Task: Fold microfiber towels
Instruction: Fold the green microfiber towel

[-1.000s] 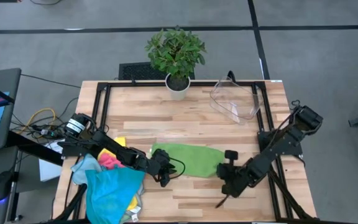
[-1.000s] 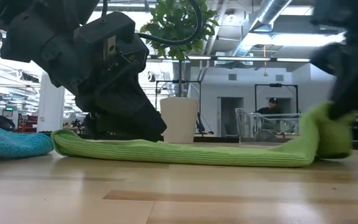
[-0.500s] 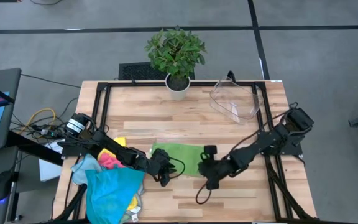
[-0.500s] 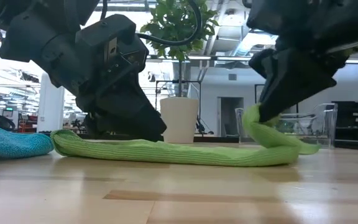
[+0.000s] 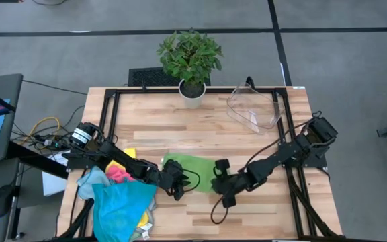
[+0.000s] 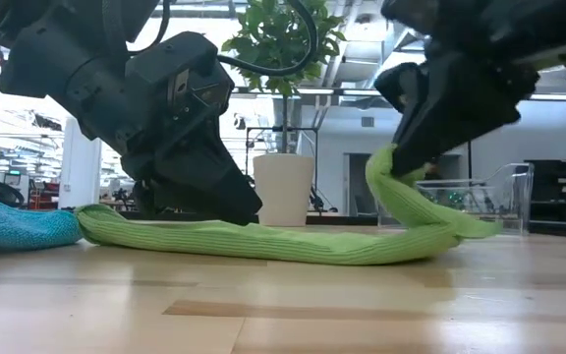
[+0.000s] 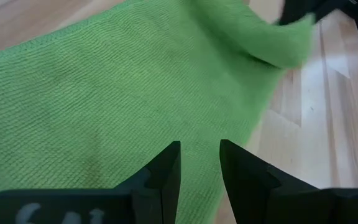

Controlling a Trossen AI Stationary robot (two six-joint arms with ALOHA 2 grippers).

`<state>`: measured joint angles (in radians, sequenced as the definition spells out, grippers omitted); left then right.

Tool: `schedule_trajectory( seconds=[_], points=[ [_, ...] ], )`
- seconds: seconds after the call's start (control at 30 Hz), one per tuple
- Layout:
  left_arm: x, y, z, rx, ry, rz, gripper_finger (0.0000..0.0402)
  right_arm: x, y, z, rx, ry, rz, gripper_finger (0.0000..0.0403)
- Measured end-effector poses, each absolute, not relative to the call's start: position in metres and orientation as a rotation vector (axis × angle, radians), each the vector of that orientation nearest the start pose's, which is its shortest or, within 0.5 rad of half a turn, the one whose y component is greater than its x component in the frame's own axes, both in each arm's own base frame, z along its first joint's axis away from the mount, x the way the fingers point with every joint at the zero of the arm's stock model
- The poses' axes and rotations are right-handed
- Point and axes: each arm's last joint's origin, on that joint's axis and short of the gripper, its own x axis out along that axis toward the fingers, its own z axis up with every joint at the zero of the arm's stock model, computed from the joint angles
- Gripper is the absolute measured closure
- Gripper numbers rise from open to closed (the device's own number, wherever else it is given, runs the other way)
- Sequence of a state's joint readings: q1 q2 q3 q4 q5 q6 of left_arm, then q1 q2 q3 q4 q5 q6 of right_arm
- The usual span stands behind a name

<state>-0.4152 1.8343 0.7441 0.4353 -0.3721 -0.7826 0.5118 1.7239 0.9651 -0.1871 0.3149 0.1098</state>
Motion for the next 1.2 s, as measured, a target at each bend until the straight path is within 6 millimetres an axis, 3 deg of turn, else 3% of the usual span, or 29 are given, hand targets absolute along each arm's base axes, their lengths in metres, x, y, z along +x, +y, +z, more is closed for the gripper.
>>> schedule_trajectory(
  seconds=[0.2, 0.6, 0.9, 1.2],
  points=[
    [0.306, -0.124, 0.111, -0.505, 0.582, 0.196, 0.0299, 0.31, 0.159, 0.173, -0.329, 0.803, 0.169, 0.0376],
    [0.306, -0.122, 0.11, -0.514, 0.596, 0.209, 0.0299, 0.346, 0.17, 0.145, -0.37, 0.832, 0.223, 0.0356],
    [0.306, -0.122, 0.109, -0.533, 0.603, 0.211, 0.0299, 0.36, 0.16, 0.143, -0.356, 0.846, 0.193, 0.0346],
    [0.306, -0.122, 0.109, -0.542, 0.603, 0.214, 0.0299, 0.366, 0.148, 0.143, -0.317, 0.855, 0.259, 0.0299]
  ],
)
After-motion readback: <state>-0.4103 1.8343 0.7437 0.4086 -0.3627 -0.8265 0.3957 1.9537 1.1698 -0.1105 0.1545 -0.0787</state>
